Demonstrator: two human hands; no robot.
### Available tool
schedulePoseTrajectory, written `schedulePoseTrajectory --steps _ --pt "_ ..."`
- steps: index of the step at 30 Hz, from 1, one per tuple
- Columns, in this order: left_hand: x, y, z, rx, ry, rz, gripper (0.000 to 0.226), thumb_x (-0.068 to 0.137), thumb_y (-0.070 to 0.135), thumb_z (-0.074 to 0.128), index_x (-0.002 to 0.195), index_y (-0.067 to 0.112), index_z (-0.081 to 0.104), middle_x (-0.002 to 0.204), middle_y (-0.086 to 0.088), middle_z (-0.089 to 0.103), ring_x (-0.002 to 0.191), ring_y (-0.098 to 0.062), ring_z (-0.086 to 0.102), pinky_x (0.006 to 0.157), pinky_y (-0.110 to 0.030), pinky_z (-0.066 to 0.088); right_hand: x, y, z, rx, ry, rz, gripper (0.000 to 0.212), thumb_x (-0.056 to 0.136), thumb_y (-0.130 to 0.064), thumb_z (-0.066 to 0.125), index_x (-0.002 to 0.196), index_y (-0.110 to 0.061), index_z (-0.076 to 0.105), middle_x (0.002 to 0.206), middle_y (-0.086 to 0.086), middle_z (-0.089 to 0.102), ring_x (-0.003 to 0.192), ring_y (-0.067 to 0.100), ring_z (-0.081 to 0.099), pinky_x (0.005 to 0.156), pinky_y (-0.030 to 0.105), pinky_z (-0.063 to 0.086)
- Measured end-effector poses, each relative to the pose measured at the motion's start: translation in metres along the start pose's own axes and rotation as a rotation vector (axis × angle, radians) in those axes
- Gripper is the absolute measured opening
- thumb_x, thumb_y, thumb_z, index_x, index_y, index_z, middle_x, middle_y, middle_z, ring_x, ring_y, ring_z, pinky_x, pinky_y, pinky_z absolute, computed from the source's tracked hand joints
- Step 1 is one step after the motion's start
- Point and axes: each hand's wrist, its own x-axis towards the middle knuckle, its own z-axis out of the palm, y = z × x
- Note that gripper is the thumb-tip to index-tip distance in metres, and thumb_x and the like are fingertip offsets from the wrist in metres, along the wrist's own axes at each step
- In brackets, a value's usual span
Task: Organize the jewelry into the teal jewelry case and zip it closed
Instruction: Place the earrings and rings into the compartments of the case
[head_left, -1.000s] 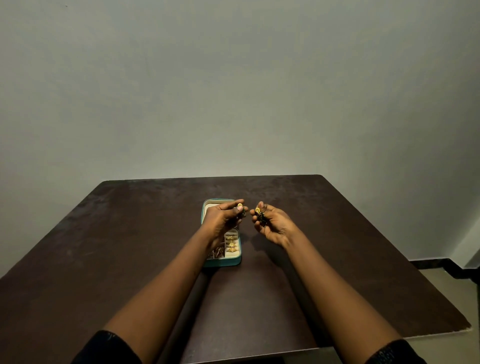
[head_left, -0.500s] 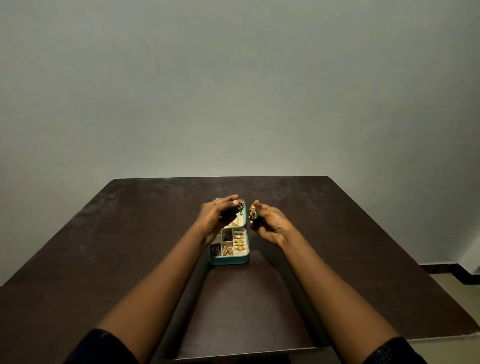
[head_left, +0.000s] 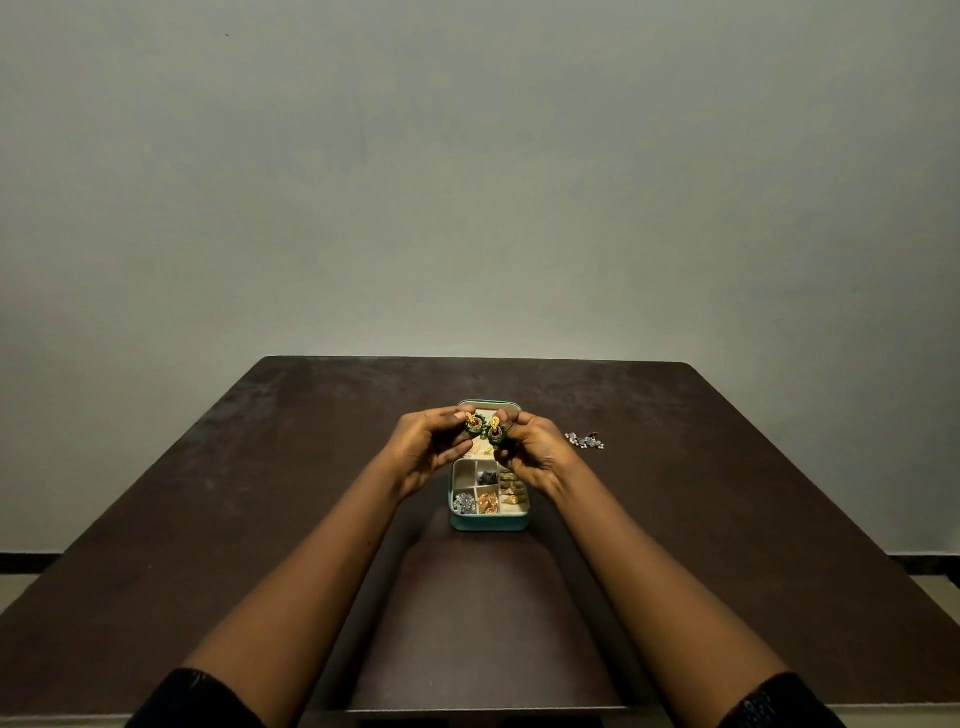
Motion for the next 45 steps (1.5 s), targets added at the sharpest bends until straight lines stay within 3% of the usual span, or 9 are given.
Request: schedulePoseTrajectory --steps 8,14,17,20,25,28,31,37,45 --pt "0.000 -0.005 -0.012 0.164 0.044 0.014 0.016 0.090 -0.002 0.052 0.095 0.006 0.065 0.086 -0.009 0.064 0.077 -0.016 0.061 0.060 -0.018 0.057 0.010 0.014 0.006 -0.102 0.101 -0.061 0.029 0.088 0.009 0.049 0.075 -0.017 0.050 0.072 0.002 0.056 0.054 0.009 0.049 0.033 0.013 0.025" --pt "0.007 -0.012 -0.014 0.528 0.135 0.108 0.022 0.088 0.003 0.059 0.109 0.001 0.067 0.080 -0.001 0.064 0.072 -0.008 0.054 0.063 -0.021 0.042 0.012 0.021 0.003 -0.287 0.151 -0.105 0.026 0.083 0.006 0.062 0.071 -0.014 0.050 0.069 0.007 0.058 0.042 0.004 0.056 0.036 0.013 0.039" --pt "0.011 -0.015 -0.015 0.716 0.156 0.163 0.022 0.086 0.005 0.063 0.107 0.003 0.070 0.090 -0.004 0.068 0.074 -0.007 0.055 0.058 -0.014 0.045 0.014 0.024 0.002 -0.408 0.159 -0.143 0.028 0.081 0.008 0.064 0.068 -0.013 0.049 0.068 0.008 0.057 0.053 0.012 0.055 0.038 0.015 0.041" --pt "0.017 -0.018 -0.015 0.850 0.192 0.186 0.021 0.084 0.008 0.067 0.104 0.006 0.072 0.105 -0.009 0.072 0.097 -0.016 0.064 0.086 -0.027 0.051 0.015 0.028 0.002 -0.468 0.165 -0.152 0.031 0.080 0.011 0.064 0.067 -0.012 0.047 0.067 0.009 0.056 0.055 0.015 0.053 0.038 0.016 0.042" --pt "0.020 -0.020 -0.015 1.067 0.252 0.162 0.022 0.081 0.021 0.072 0.101 0.014 0.074 0.106 -0.002 0.073 0.103 -0.016 0.064 0.089 -0.027 0.048 0.018 0.032 0.000 -0.545 0.166 -0.149 0.033 0.078 0.011 0.066 0.065 -0.012 0.046 0.065 0.007 0.055 0.055 0.014 0.053 0.041 0.019 0.043" --pt "0.018 -0.021 -0.016 1.145 0.278 0.147 0.019 0.079 0.028 0.071 0.097 0.022 0.075 0.105 0.000 0.073 0.105 -0.019 0.063 0.098 -0.042 0.046 0.022 0.035 0.000 -0.642 0.178 -0.151 0.035 0.075 0.005 0.072 0.063 -0.015 0.046 0.064 0.005 0.055 0.056 0.014 0.053 0.049 0.026 0.047" --pt "0.017 -0.020 -0.012 1.206 0.304 0.143 0.021 0.079 0.035 0.070 0.097 0.026 0.075 0.107 0.001 0.072 0.109 -0.021 0.059 0.102 -0.045 0.040 0.026 0.040 0.003 -0.745 0.234 -0.181 0.036 0.068 -0.005 0.080 0.060 -0.019 0.048 0.066 0.005 0.060 0.062 0.018 0.056 0.061 0.035 0.051" --pt "0.012 -0.019 -0.009 1.290 0.301 0.158 0.021 0.081 0.037 0.067 0.099 0.027 0.074 0.109 0.002 0.070 0.113 -0.020 0.056 0.098 -0.040 0.031 0.024 0.046 0.004 -0.888 0.251 -0.276 0.037 0.069 -0.004 0.078 0.059 -0.020 0.046 0.056 -0.005 0.057 0.058 0.010 0.055 0.057 0.022 0.043" --pt "0.008 -0.018 -0.011 1.289 0.253 0.077 0.024 0.082 0.038 0.068 0.103 0.028 0.073 0.112 0.002 0.069 0.115 -0.020 0.053 0.105 -0.049 0.027 0.018 0.045 0.001 -0.962 0.222 -0.338 0.029 0.070 0.000 0.076 0.069 -0.015 0.051 0.063 -0.002 0.057 0.055 0.006 0.051 0.048 0.008 0.037"
